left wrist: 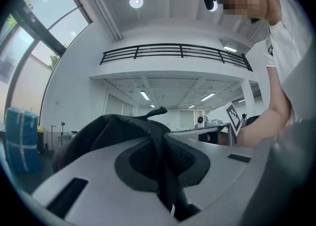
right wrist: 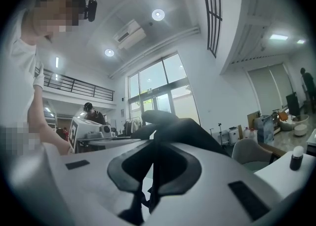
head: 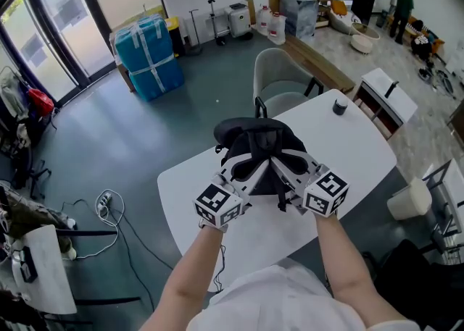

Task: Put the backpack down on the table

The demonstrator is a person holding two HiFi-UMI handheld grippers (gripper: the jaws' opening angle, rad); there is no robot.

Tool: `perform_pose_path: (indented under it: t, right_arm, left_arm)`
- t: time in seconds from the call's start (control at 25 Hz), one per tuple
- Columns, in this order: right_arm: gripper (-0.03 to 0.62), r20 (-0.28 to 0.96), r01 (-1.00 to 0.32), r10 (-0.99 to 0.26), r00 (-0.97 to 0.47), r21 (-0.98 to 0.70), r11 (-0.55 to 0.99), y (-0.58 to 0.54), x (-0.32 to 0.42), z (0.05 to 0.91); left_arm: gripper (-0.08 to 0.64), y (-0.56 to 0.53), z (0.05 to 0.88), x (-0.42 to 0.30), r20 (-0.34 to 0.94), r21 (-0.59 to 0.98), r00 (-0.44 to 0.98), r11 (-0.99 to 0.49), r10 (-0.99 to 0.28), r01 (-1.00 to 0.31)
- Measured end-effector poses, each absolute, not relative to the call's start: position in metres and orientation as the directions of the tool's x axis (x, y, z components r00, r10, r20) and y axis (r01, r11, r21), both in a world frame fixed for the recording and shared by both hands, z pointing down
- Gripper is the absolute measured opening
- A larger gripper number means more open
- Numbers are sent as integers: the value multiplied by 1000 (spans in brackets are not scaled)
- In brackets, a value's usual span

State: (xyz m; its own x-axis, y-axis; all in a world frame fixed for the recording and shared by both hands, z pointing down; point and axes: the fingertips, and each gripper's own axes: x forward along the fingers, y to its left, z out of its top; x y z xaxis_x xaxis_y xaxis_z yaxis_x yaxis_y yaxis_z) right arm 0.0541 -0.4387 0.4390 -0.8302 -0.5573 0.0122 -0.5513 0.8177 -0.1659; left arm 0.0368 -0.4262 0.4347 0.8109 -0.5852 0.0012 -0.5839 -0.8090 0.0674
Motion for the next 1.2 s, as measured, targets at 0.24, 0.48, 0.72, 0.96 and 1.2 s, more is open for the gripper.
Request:
perform_pose_path:
  t: [0.24,0.48,0.72,0.96,1.2]
  right_arm:
    - [35,54,-570,-570,-820,-174,803,-442,52,454]
    - [37,75,-592,-587,-806,-144,793,-444,53,461]
    - [54,88,-618,-612,-786,-112,778,-447,54,461]
    - [87,88,-634,-628,-773,-95,768,-450,54,460]
    - [110,75,-667,-662,-745,-91,740,-449,62,458]
  left_arm:
    - [48,-432,457,30,38,114,791,-784,-611,-611]
    - [48,-435,466,29,50,122,779,-770,-625,-626]
    - [48,-437,465,30,51,110,771,-763,-635,-637]
    - [86,-443,464,27,48,109,746,-739,-664,-665]
    - [135,-440,462,18,40,108,718,-712,-695,-694]
